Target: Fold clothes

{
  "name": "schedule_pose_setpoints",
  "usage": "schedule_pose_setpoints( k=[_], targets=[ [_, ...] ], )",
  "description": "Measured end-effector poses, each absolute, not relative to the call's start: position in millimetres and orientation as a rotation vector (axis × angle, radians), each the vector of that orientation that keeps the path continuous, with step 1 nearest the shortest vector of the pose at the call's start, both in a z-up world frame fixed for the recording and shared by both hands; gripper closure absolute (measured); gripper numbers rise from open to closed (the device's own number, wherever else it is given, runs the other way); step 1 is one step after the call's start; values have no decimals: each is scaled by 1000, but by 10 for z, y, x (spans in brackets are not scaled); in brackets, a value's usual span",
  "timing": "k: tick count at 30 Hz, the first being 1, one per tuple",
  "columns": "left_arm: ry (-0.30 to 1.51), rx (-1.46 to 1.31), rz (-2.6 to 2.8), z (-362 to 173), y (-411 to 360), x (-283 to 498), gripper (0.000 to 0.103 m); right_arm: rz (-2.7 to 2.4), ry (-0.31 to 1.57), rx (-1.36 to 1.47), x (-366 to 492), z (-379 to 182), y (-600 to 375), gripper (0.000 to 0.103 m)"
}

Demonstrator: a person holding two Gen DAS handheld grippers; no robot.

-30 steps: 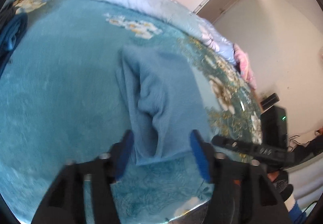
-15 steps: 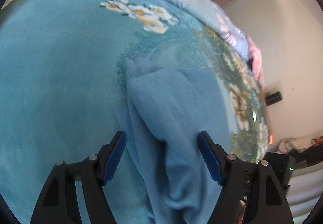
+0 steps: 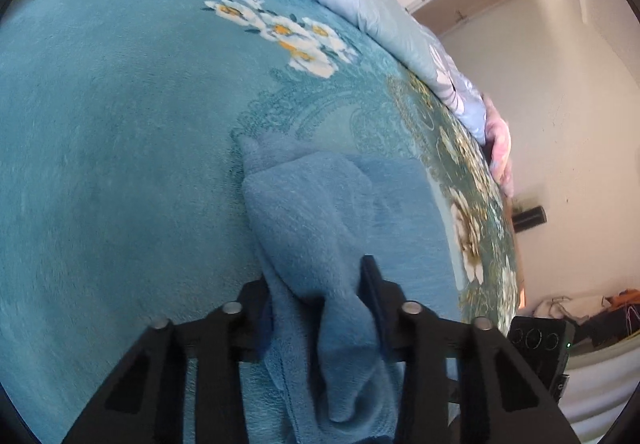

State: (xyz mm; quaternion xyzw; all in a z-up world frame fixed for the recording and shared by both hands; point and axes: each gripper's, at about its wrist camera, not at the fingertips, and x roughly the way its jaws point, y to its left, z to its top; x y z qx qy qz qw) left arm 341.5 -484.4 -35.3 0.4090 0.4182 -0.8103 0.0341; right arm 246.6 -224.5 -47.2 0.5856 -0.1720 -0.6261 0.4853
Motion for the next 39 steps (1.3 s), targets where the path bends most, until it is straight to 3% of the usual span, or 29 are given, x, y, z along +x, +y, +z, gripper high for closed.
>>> schedule_pose_setpoints(
  k=[5, 10, 14, 21, 26, 28, 30, 32, 35, 39],
  targets=[
    [1302, 1156, -2516, -197, -4667, 3482, 75, -1503, -256, 1407, 2156, -277, -2269, 87],
    [1442, 969, -2527, -91, -4412, 3515, 75, -1440, -36, 1332, 1592, 74, -2223, 87],
    [1432, 872, -2526, -47, -4130, 3422, 75, -1381, 110, 1303, 1098, 325, -2304, 87],
    [1431, 938, -2476, -325, -3957, 3216, 72, -1279, 219, 1338, 776, 142, -2139, 84],
    [1363, 1012, -2489, -229, -4009, 3266, 55, -1302, 155, 1359, 693, -49, -1985, 78],
    [1268, 1022, -2500, -113, -4066, 3355, 50, -1364, 105, 1344, 653, 11, -1872, 67],
    [1145, 1016, -2509, 15, -4170, 3403, 41, -1476, 33, 1311, 664, 111, -1716, 43],
    [1057, 1012, -2506, 115, -4324, 3381, 39, -1612, -64, 1269, 767, 161, -1499, 31],
    [1025, 1082, -2544, 167, -4549, 3246, 30, -1764, -216, 1264, 1075, 61, -1213, 27],
    [919, 1250, -2588, 138, -4694, 2887, 28, -1842, -450, 1304, 1482, -175, -1054, 25]
  ],
)
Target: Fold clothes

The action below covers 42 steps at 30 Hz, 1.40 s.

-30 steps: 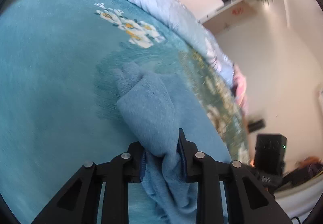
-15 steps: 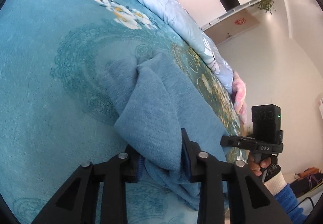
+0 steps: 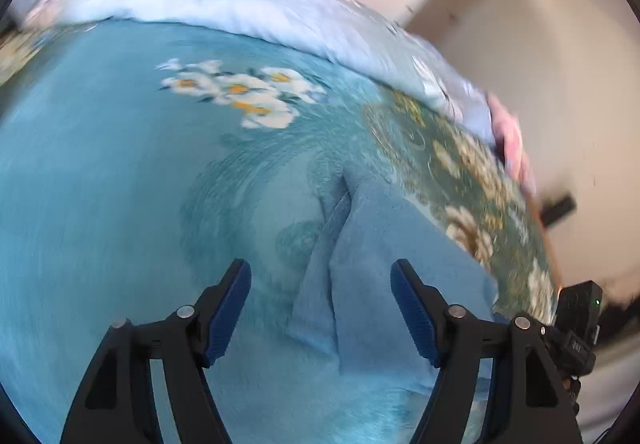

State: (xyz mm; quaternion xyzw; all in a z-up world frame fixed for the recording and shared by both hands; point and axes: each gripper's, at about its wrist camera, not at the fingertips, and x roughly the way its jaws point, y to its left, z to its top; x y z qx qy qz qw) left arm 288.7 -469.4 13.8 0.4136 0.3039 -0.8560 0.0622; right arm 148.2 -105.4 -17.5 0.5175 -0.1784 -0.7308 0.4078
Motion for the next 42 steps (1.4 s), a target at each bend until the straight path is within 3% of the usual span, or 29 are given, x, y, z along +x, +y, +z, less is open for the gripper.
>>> schedule_pose_setpoints(
  k=[9, 16, 19, 21, 25, 27, 30, 37, 42],
  targets=[
    [820, 1581, -2567, -220, -4608, 2375, 28, -1838, -747, 1336, 1843, -404, -1241, 24],
    [961, 1530, -2650, -240, -4545, 2428, 32, -1860, -816, 1346, 1841, -451, -1296, 26],
    [950, 1505, -2648, -239, -4518, 2450, 41, -1858, -816, 1374, 1809, -470, -1312, 42],
    [970, 1483, -2627, -243, -4530, 2470, 53, -1860, -811, 1397, 1788, -488, -1308, 58],
    [982, 1426, -2619, -203, -4494, 2527, 77, -1838, -808, 1407, 1741, -515, -1317, 72],
    [977, 1380, -2624, -162, -4444, 2564, 86, -1828, -780, 1403, 1705, -491, -1347, 80],
    [997, 1283, -2632, -59, -4384, 2699, 89, -1810, -702, 1383, 1612, -389, -1370, 85],
    [1008, 986, -2652, 180, -4093, 3315, 90, -1673, -291, 1264, 1184, 23, -1632, 86],
    [961, 1041, -2590, -41, -3904, 3460, 90, -1554, -92, 1236, 964, 75, -1942, 86]
  ],
)
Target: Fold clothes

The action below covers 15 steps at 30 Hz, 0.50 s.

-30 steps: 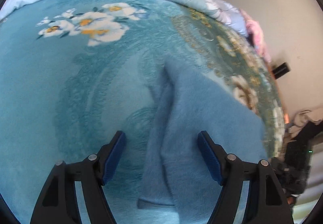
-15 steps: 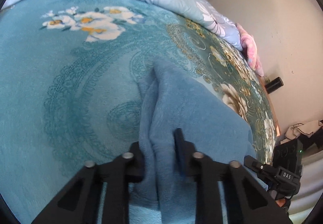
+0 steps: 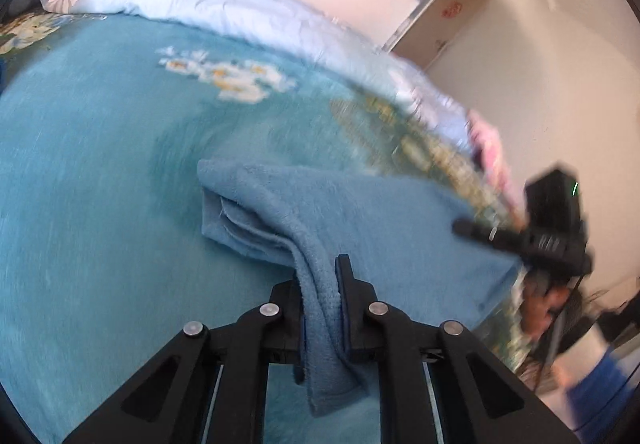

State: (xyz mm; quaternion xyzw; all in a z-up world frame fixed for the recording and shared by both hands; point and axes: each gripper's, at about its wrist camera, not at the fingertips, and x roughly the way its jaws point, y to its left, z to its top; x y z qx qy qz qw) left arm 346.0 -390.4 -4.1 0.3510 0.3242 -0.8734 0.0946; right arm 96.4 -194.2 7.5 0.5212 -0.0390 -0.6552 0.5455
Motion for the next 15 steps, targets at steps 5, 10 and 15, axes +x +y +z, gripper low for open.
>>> schedule_pose_setpoints(
  k=[5, 10, 15],
  targets=[
    [966, 1082, -2560, -109, -3922, 3468, 83, -1549, -41, 1281, 965, -123, -1951, 83],
    [838, 1033, -2514, 162, -3920, 3612, 65, -1677, -88, 1253, 1001, 28, -1682, 65],
    [737, 1030, -2613, 410, -3671, 3465, 63, -1792, -4, 1175, 1288, 385, -1678, 62]
  ],
)
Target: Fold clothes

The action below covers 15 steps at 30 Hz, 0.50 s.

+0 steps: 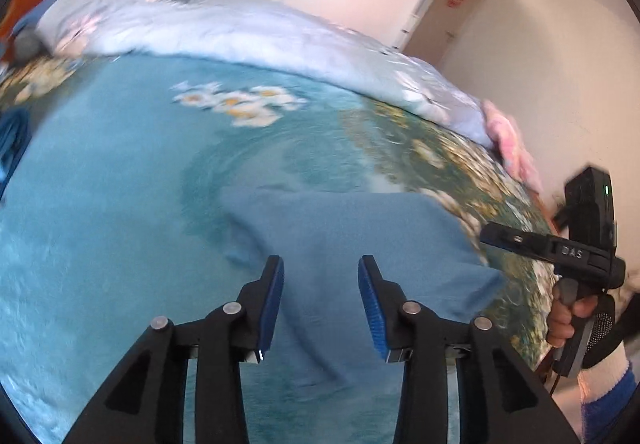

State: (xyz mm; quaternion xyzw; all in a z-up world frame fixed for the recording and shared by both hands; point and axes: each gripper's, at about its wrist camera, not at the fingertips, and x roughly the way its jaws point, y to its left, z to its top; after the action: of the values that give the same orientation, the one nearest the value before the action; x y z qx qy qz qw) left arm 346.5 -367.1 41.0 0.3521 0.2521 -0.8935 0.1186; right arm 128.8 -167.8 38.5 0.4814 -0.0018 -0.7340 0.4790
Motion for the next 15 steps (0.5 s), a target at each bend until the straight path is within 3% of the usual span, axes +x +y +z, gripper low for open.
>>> schedule_pose_setpoints(
  k=[9, 15],
  targets=[
    [659, 1233, -2599, 15, -3318, 3345, 63, -1784, 75, 1245, 1741, 113, -1789, 62],
    [709, 1251, -2592, -102, -3324, 3410, 62, -1791, -3, 1282, 1865, -91, -1575, 64]
  ],
)
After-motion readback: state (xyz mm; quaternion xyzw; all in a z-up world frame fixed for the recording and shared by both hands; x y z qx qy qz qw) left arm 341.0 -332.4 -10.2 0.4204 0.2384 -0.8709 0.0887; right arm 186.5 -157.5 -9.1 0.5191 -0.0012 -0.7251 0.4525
